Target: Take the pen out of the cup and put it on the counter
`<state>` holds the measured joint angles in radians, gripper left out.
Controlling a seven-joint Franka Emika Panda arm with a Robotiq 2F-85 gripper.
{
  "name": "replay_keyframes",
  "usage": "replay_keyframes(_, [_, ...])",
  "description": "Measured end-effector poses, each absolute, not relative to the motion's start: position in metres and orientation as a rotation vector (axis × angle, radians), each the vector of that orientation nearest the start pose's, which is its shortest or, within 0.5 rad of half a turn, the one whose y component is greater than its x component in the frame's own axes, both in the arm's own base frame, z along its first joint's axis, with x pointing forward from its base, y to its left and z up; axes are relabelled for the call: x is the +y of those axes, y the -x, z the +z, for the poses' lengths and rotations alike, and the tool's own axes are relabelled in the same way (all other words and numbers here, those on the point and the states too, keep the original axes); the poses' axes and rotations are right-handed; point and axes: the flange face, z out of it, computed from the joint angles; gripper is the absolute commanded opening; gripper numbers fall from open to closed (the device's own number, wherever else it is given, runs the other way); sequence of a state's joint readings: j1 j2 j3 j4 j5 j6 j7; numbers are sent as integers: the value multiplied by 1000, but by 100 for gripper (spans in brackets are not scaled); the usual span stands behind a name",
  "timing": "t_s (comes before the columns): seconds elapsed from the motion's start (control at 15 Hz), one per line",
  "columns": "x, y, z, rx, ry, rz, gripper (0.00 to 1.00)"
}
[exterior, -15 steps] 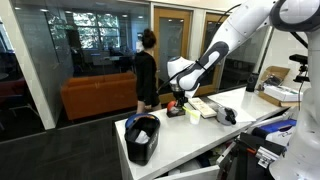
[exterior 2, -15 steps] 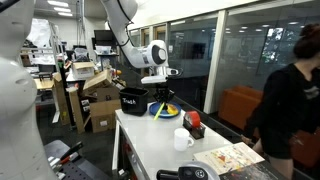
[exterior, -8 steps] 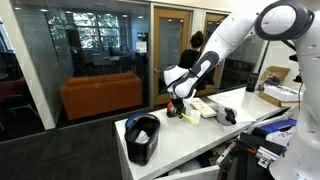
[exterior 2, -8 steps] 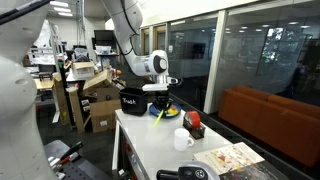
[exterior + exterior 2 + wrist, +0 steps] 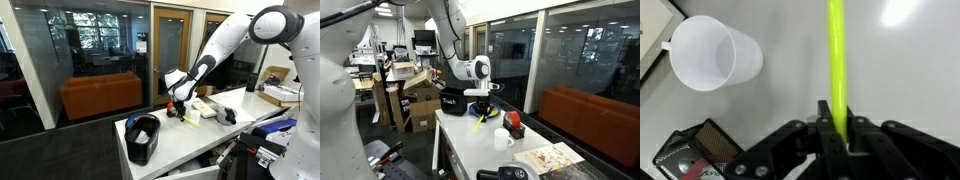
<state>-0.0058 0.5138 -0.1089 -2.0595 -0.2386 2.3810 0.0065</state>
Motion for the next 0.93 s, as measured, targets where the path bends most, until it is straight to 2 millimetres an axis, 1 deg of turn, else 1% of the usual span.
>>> replay_keyframes(0.33, [-70, -563, 149, -130, 3307, 374, 3])
replay_keyframes(0.6, [-70, -564, 145, -132, 3307, 376, 3])
replay_keyframes(0.67, [-70, -564, 145, -133, 3307, 377, 37])
replay_keyframes(0.73, [-70, -564, 145, -132, 3307, 377, 38])
replay_keyframes(0.87, [-70, -564, 145, -131, 3307, 377, 50])
replay_keyframes(0.93, [-70, -564, 145, -131, 3307, 377, 58])
